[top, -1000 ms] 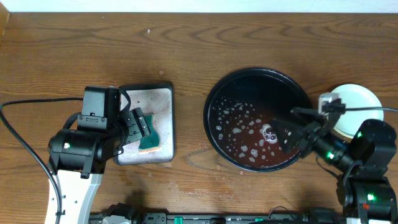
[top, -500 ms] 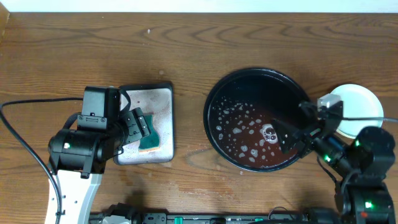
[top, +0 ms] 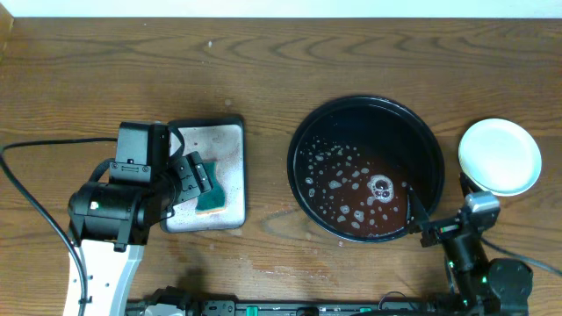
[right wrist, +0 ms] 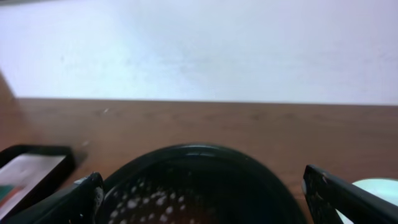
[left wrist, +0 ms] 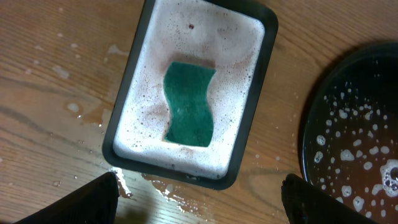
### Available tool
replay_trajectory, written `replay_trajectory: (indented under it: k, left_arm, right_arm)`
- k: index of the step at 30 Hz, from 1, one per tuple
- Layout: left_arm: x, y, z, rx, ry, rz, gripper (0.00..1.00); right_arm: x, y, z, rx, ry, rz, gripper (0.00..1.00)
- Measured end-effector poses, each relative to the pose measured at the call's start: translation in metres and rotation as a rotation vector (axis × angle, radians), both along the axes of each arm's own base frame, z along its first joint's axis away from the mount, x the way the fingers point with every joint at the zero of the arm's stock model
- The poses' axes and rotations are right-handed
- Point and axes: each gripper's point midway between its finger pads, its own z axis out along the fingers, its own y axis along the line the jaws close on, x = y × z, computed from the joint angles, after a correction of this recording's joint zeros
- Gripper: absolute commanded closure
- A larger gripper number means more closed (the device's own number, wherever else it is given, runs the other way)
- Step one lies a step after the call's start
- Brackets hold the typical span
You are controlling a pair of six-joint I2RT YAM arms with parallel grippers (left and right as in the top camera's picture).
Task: Clean dirty plates on tray and stack at the side
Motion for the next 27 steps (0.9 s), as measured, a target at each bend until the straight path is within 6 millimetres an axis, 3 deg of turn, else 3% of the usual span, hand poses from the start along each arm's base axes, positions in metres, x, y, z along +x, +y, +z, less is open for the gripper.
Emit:
replay_trajectory:
  k: [2,8,13,27]
  left_arm:
    - [0.0,0.0,0.0,0.0,0.0,-0.001,0.16]
    - [0.0,0.0,0.0,0.0,0.0,0.0,0.16]
    - [0.0,0.0,0.0,0.0,0.0,0.0,0.16]
    - [0.0,0.0,0.0,0.0,0.0,0.0,0.16]
  right_arm:
    - [0.001,-0.004,-0.003,-0.001,-0.022,-0.021,0.01]
    - [0.015,-0.01,-0.045,-0.004,0.027,-0.056,0.01]
    - [0.023,-0.012,-0.065,-0.005,0.004,-0.07,0.01]
    - [0.023,-0.015,-0.066,-0.006,0.007,-0.087,0.01]
